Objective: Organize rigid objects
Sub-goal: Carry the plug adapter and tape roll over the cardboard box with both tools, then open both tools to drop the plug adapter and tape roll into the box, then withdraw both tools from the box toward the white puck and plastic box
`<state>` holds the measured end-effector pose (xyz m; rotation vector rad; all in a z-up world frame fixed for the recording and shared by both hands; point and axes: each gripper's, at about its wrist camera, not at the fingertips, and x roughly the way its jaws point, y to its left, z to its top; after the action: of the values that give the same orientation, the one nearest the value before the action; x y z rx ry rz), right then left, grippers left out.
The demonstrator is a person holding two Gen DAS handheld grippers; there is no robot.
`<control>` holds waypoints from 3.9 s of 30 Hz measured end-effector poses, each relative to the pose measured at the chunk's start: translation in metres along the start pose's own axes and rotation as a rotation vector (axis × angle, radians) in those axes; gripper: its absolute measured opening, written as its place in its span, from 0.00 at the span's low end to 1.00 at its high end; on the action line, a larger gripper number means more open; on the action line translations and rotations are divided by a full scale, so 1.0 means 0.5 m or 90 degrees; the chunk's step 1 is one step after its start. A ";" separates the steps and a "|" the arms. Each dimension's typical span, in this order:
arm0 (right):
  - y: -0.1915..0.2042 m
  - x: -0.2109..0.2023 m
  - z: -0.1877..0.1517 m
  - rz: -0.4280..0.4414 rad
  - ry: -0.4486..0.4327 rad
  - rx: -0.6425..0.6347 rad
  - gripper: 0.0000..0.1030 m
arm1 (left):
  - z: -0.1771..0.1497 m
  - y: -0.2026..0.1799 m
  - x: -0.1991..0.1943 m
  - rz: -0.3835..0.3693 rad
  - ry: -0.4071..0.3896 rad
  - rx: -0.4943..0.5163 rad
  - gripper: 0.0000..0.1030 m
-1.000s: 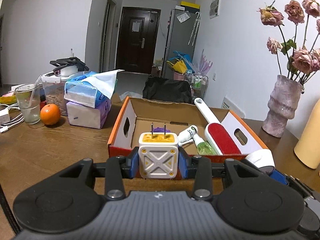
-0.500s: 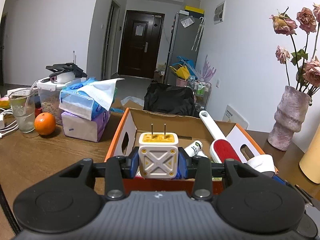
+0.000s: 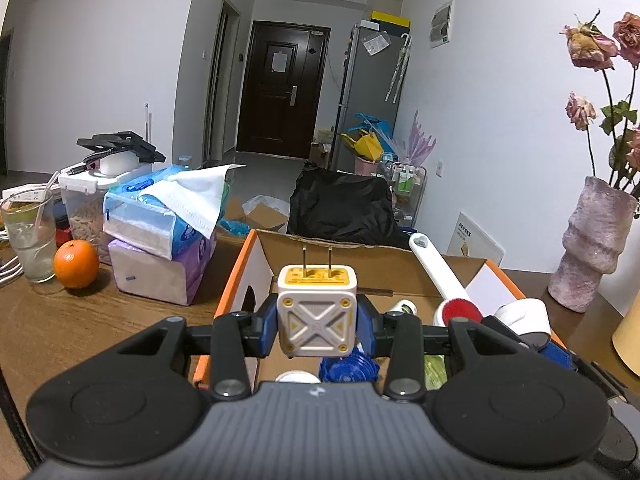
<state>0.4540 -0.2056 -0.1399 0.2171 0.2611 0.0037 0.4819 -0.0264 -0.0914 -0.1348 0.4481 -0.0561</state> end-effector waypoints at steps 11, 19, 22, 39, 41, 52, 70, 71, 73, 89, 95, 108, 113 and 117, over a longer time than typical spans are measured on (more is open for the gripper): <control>0.008 0.068 0.013 -0.004 0.008 -0.011 0.41 | 0.026 -0.002 0.062 0.000 -0.003 0.007 0.39; 0.007 0.117 0.020 -0.016 0.019 -0.016 0.41 | 0.041 -0.005 0.105 0.007 -0.007 0.017 0.39; 0.007 0.131 0.022 -0.021 0.021 -0.019 0.41 | 0.045 -0.008 0.121 0.013 -0.011 0.029 0.39; 0.004 0.160 0.023 -0.018 0.054 -0.038 0.41 | 0.047 0.000 0.154 -0.008 0.011 0.034 0.42; -0.004 0.163 0.026 -0.017 0.067 -0.030 0.43 | 0.047 0.000 0.149 -0.003 0.003 0.035 0.75; -0.010 0.152 0.026 -0.048 0.062 -0.029 1.00 | 0.044 -0.008 0.137 0.031 -0.022 0.046 1.00; -0.007 0.130 0.026 -0.042 0.056 -0.039 1.00 | 0.037 -0.001 0.115 0.046 -0.024 0.034 1.00; -0.007 0.126 0.026 -0.043 0.055 -0.039 1.00 | 0.036 0.000 0.112 0.046 -0.025 0.033 1.00; -0.009 0.120 0.027 -0.043 0.055 -0.041 1.00 | 0.034 0.001 0.106 0.047 -0.023 0.030 1.00; -0.003 0.010 0.012 -0.060 0.053 -0.074 1.00 | -0.004 0.017 0.007 0.050 -0.014 0.020 1.00; -0.004 -0.058 0.002 -0.074 0.042 -0.094 1.00 | -0.027 0.018 -0.045 0.052 -0.012 0.019 1.00; -0.044 -0.184 -0.017 -0.086 0.039 -0.108 1.00 | -0.082 -0.008 -0.145 0.051 -0.009 0.035 1.00; -0.058 -0.219 -0.029 -0.088 0.044 -0.125 1.00 | -0.106 -0.015 -0.170 0.052 0.000 0.034 1.00; -0.077 -0.244 -0.036 -0.098 0.048 -0.123 1.00 | -0.125 -0.023 -0.180 0.053 0.015 0.035 1.00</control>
<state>0.3306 -0.2433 -0.1339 0.0046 0.3499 -0.1159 0.3732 -0.0375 -0.1071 -0.0616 0.4752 0.0112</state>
